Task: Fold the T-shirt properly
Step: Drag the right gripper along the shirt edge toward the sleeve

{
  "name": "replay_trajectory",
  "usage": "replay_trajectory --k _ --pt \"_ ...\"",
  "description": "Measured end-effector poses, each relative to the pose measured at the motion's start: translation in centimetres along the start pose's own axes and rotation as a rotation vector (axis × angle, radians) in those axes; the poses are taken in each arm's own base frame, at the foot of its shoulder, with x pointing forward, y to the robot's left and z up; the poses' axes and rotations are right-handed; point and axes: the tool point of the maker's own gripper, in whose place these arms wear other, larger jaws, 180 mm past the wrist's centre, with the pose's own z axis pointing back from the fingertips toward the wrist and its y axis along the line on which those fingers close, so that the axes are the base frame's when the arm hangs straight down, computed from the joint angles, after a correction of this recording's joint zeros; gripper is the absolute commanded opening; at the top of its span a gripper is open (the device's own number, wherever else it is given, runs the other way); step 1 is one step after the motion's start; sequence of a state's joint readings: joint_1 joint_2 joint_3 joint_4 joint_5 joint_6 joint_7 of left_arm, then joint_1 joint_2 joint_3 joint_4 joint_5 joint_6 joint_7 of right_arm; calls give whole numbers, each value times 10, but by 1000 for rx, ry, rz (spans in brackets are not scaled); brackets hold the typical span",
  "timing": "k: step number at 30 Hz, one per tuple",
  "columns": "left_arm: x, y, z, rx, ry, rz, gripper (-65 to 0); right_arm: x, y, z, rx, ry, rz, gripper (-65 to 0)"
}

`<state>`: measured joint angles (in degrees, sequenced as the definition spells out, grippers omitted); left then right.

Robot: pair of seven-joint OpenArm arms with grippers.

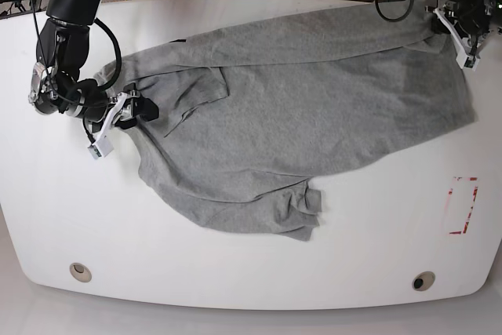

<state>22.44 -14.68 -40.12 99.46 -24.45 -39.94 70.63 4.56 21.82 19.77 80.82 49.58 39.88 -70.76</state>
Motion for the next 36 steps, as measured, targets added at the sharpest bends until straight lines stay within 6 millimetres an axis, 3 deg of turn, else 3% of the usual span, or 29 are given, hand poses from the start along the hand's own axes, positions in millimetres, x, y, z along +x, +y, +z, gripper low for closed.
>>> replay_trajectory --k 5,9,12,14,19,26,36 --pt "20 2 -7 -12 -48 17 -361 -8 4 -13 31 18 -19 -250" --pt "20 4 -8 -4 -39 17 -361 -12 6 -17 38 35 -18 -270" --pt "20 4 -8 -3 -38 17 -361 -12 11 -21 50 41 -3 -354" --pt "20 4 -8 -4 -38 18 -361 -13 14 -24 58 49 1 -461" --pt "20 4 -9 -4 -38 18 -361 -14 24 -31 83 48 -1 -650" --pt "19 5 -8 -2 -37 20 -363 -10 28 -32 87 37 10 -650" --pt "19 15 -4 19 -30 3 -363 39 35 -17 68 -62 119 -650"
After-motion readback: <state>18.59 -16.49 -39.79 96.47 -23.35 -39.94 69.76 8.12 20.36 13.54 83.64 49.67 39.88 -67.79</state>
